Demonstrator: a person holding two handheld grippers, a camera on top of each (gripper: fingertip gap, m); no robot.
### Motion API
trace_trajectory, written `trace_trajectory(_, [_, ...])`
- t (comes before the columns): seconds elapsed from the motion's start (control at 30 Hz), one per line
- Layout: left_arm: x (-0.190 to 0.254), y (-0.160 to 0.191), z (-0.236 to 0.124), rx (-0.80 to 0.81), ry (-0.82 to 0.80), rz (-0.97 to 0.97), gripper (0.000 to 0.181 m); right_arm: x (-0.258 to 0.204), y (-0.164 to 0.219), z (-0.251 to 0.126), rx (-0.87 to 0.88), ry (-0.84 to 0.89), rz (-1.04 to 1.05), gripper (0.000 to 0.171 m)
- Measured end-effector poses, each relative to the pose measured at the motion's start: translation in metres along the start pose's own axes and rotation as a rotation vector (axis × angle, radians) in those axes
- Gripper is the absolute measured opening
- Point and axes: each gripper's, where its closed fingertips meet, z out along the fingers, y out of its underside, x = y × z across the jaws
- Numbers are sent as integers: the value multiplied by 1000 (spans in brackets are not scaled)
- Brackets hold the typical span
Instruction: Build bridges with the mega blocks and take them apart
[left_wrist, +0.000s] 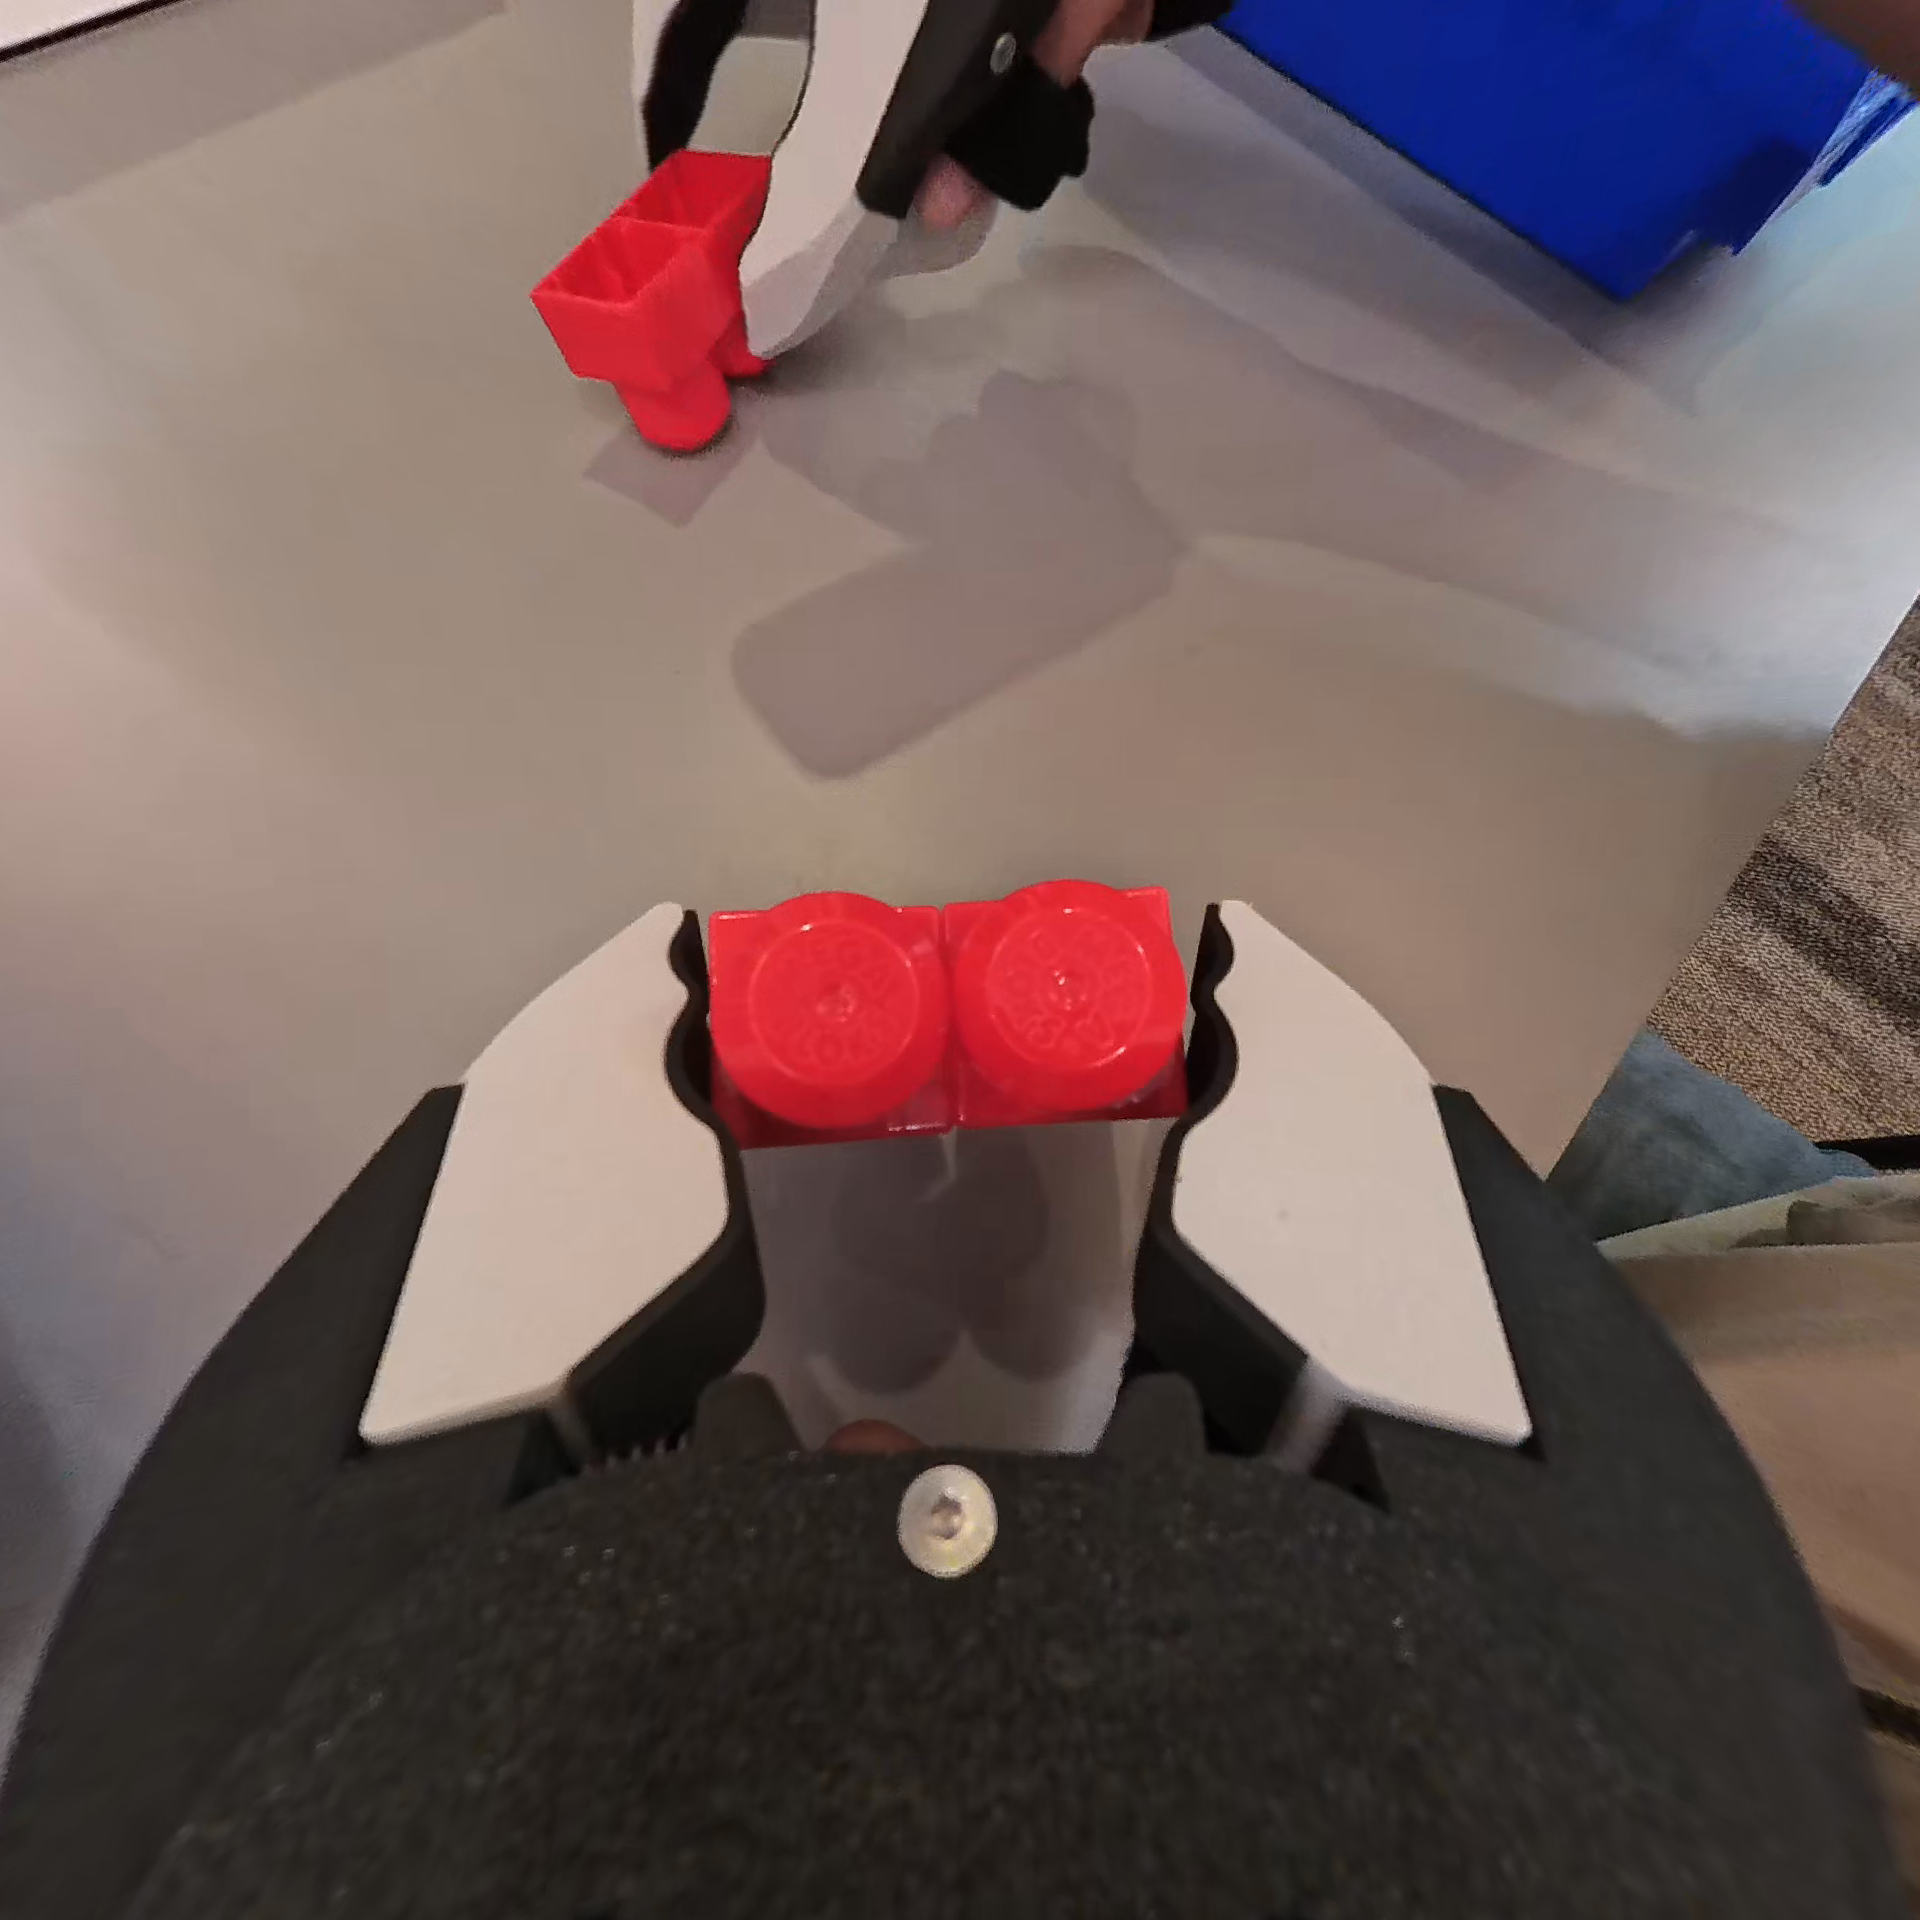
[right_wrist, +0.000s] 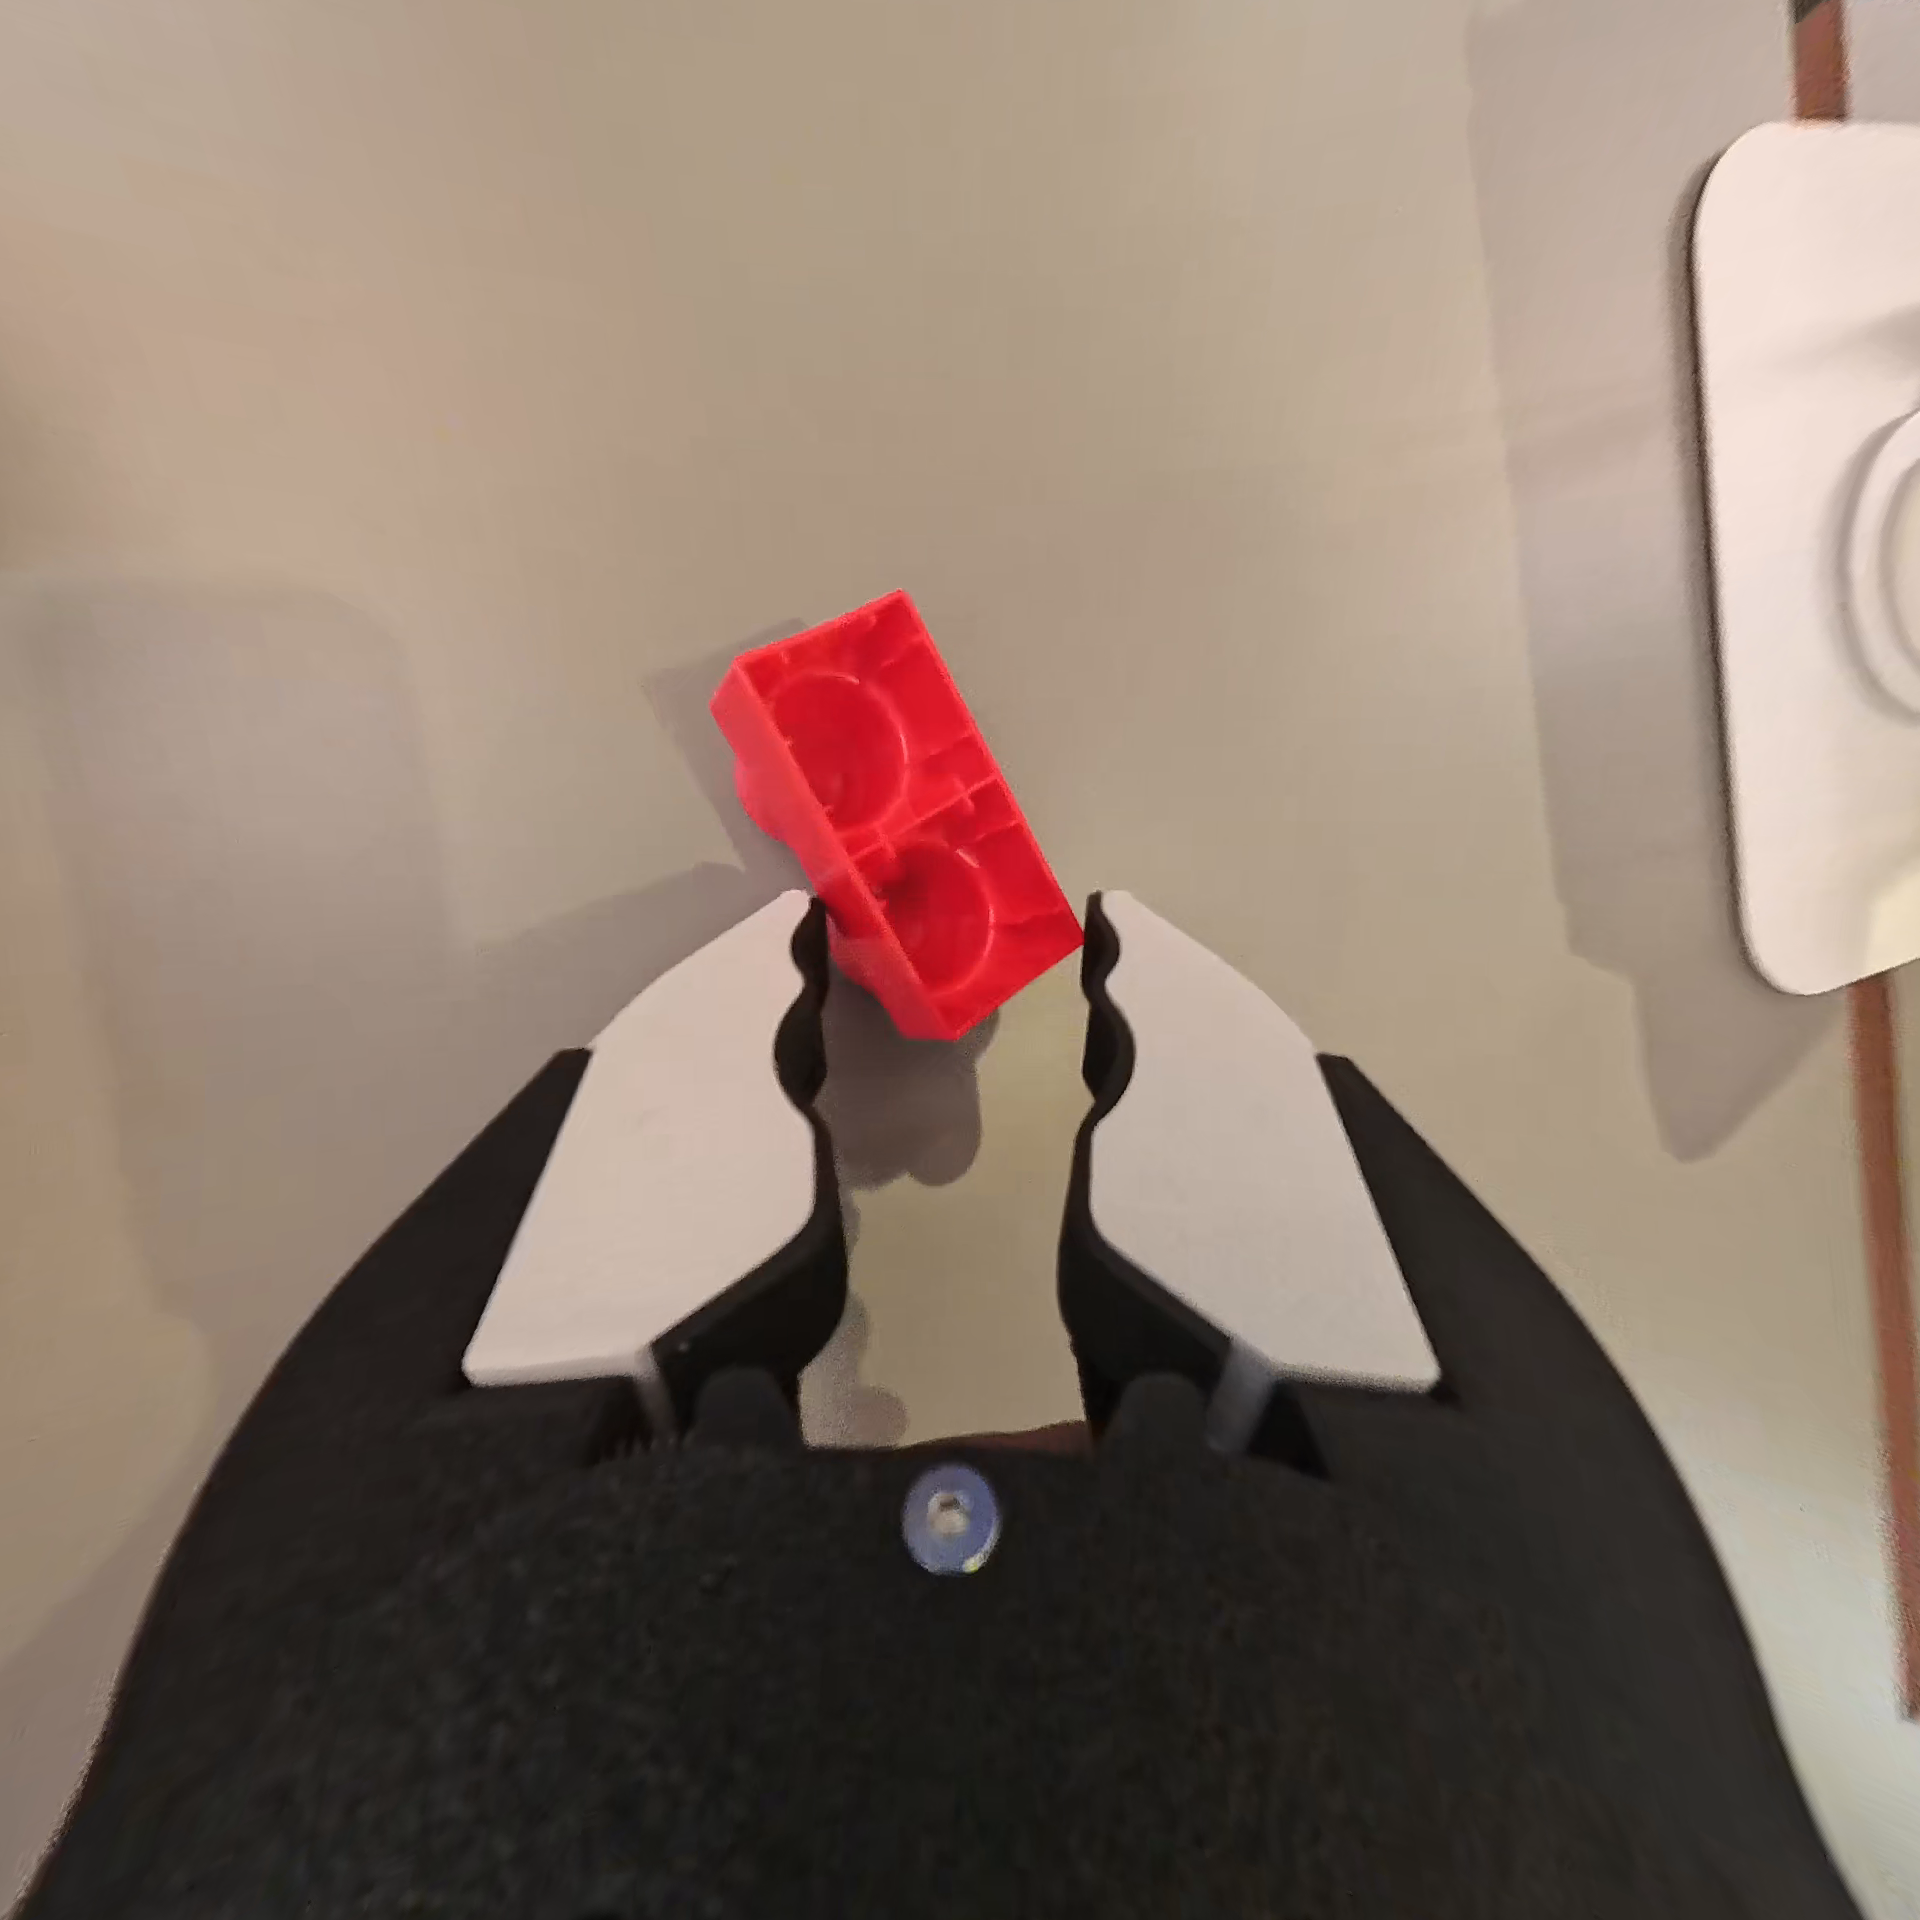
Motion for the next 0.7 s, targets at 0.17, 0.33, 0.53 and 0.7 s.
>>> trace_trajectory(0.17, [-1, -1, -2, 7, 8, -6, 89, -22, -5, -18, 42, -124, 163, 46])
trace_trajectory(0.33, [0, 1, -2, 4, 19, -3, 89, -73, -2, -47, 66, -170, 177, 45])
trace_trajectory(0.53, [9, 2, 1, -4, 38, 10, 89, -145, 11, -72, 110, -276, 318, 45])
trace_trajectory(0.7, [14, 2, 1, -7, 44, 24, 89, -161, 35, -71, 75, -213, 335, 45])
